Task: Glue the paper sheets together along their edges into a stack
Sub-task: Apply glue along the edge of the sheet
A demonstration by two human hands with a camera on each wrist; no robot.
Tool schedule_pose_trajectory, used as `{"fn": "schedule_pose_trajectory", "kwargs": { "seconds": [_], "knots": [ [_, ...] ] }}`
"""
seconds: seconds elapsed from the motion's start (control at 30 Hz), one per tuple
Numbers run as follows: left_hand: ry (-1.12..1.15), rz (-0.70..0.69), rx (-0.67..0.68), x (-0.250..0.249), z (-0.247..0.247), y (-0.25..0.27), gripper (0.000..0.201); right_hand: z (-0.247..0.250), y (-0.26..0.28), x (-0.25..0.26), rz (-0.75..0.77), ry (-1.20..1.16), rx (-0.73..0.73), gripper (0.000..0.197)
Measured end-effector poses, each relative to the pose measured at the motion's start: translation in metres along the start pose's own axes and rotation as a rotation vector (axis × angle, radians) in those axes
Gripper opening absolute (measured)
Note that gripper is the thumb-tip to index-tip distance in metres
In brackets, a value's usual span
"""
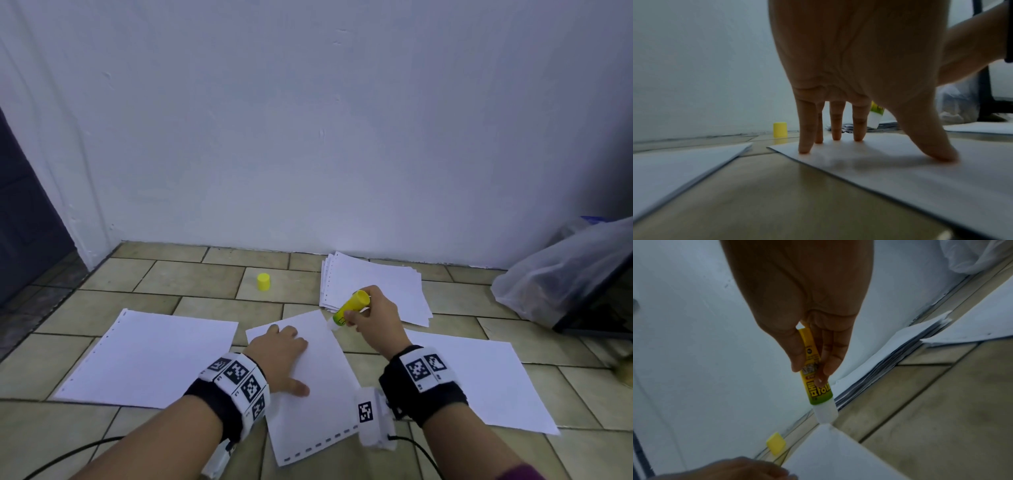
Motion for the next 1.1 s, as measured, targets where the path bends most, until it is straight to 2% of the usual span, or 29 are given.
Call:
{"fn": "schedule_pose_trajectory", "kwargs": {
  "seconds": [0.1,0.37,0.5,0.77,0.9,1.1],
  "knots": [
    [0.019,-0.011,0.025,0.002,0.000,0.001,0.095,-0.016,-0.005,0.011,0.016,0.051,0.040,0.024],
    [0.013,-0.005,0.023,0.003,0.000,0.003,0.098,-0.039,-0.018,0.034,0.082,0.294,0.182,0.031],
    [0.012,-0.004,0.020,0.004,-0.001,0.001,0.099,-0.038,-0.006,0.036,0.150,0.445,0.315,0.031],
    [0.005,-0.020,0.010,0.003,-0.001,0.001,0.100,-0.027,0.041,0.026,0.230,0.572,0.515,0.027],
    [0.006,-0.020,0.045,0.002,-0.006,0.000,0.094,-0.025,0.058,0.019,0.250,0.656,0.592,0.031],
    [-0.063,-0.014,0.050,0.000,-0.006,-0.004,0.071,-0.020,0.073,0.013,0.231,0.700,0.698,0.025]
  ]
}}
Point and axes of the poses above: each hand's wrist, its own y-axis away from the middle knuckle, its own z-axis out of the back of the hand, x = y × z, the point moved 10 cm from there along -y, towards the middle knuckle, and after that the axes turned 1 degree about x, right-handed, at the moved point
